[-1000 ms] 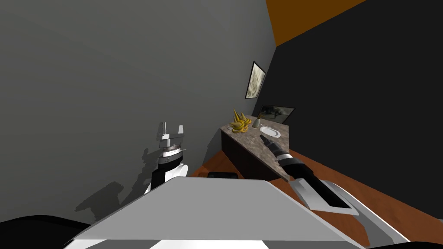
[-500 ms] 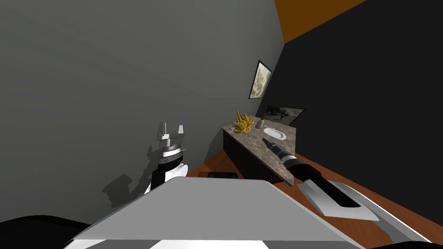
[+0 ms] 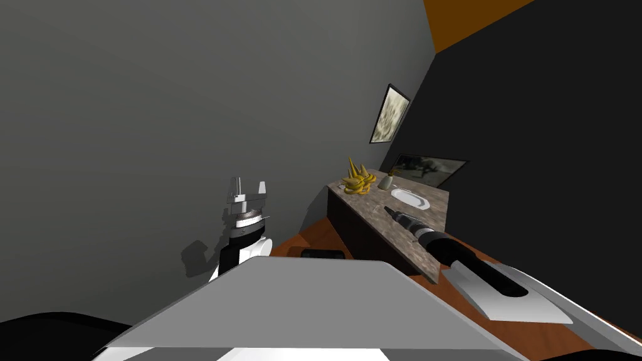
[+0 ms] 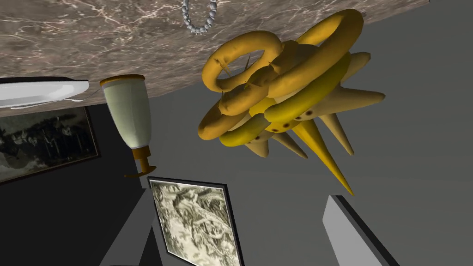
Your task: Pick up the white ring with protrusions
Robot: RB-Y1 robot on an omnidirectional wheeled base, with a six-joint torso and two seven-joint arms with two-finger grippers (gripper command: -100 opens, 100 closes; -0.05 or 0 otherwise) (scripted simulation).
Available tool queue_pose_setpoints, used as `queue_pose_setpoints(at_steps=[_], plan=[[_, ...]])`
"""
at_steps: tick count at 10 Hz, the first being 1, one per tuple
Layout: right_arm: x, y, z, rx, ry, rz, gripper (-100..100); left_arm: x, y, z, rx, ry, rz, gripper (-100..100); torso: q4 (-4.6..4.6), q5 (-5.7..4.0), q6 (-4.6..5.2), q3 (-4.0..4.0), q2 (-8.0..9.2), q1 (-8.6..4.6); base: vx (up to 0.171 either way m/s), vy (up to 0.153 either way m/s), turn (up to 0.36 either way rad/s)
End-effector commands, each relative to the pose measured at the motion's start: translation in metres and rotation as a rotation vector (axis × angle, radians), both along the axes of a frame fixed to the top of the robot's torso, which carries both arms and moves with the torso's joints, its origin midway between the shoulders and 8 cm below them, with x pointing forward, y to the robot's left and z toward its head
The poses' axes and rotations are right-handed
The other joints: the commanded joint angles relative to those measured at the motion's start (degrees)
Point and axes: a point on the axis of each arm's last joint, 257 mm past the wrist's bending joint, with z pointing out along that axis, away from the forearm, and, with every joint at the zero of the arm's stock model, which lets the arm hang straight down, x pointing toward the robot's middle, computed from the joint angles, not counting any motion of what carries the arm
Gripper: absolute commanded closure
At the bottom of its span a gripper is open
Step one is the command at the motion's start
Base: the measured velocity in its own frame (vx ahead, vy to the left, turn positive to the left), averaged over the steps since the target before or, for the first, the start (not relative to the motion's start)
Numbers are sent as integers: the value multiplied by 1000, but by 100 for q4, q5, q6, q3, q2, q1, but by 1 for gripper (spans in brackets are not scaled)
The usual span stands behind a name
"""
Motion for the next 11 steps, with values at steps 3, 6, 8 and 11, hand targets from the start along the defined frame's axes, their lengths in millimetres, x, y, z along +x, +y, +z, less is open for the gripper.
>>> queue_pose_setpoints(at_steps=[3, 6, 8, 11], plan=[[-16, -26, -22, -67, 126, -39, -100, 0, 0, 0, 0, 0, 0, 0, -1, 0, 1, -2, -3, 1, -13, -14, 151], [-38, -55, -45, -141, 268, -69, -100, 0, 0, 0, 0, 0, 0, 0, -1, 0, 8, -2, -4, 2, -11, -8, 213], [-50, -69, -55, -173, 339, -83, -100, 0, 0, 0, 0, 0, 0, 0, -1, 0, 7, -3, -6, 2, -7, -9, 196], [-67, -86, -68, -204, 429, -107, -100, 0, 0, 0, 0, 0, 0, 0, -2, 0, 4, -5, -8, 2, -3, -9, 183]])
